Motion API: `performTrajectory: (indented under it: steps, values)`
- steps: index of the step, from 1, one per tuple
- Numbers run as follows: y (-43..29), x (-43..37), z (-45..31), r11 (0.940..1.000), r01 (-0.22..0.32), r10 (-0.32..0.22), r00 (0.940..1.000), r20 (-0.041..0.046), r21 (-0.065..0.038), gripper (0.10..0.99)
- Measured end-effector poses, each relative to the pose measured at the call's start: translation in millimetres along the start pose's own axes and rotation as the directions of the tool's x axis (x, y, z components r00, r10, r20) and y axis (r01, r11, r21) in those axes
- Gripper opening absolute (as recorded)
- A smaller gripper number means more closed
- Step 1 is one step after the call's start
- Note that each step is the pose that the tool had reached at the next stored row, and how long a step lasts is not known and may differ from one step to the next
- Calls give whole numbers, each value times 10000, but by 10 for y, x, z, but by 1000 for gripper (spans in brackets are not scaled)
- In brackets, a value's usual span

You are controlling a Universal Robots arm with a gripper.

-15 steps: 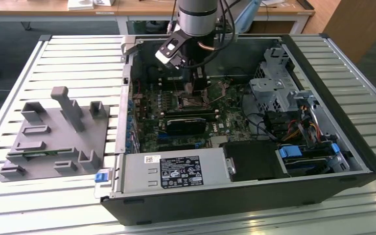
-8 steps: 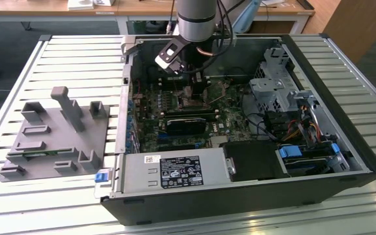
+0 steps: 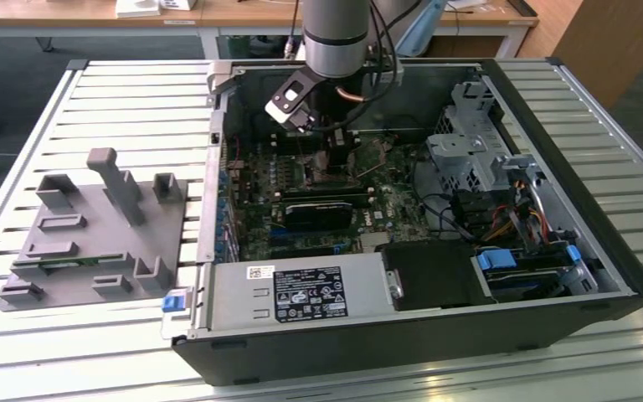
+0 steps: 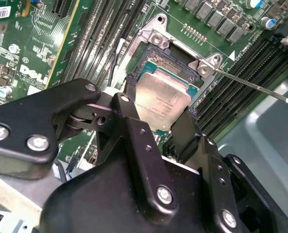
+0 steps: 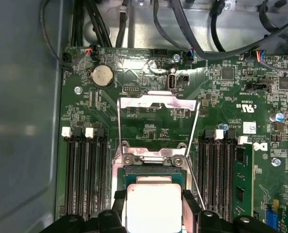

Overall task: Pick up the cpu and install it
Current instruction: 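Place the cpu into insertion slot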

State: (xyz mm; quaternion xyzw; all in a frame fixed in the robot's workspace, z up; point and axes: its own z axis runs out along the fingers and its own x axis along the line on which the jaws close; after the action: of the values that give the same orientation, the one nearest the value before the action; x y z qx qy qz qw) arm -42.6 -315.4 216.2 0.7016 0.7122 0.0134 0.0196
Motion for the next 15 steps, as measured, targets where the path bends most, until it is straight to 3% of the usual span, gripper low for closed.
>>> performTrajectory:
  steps: [15]
  values:
    - [-21,-3,118,9999,-135,135,9999,23,1,537]
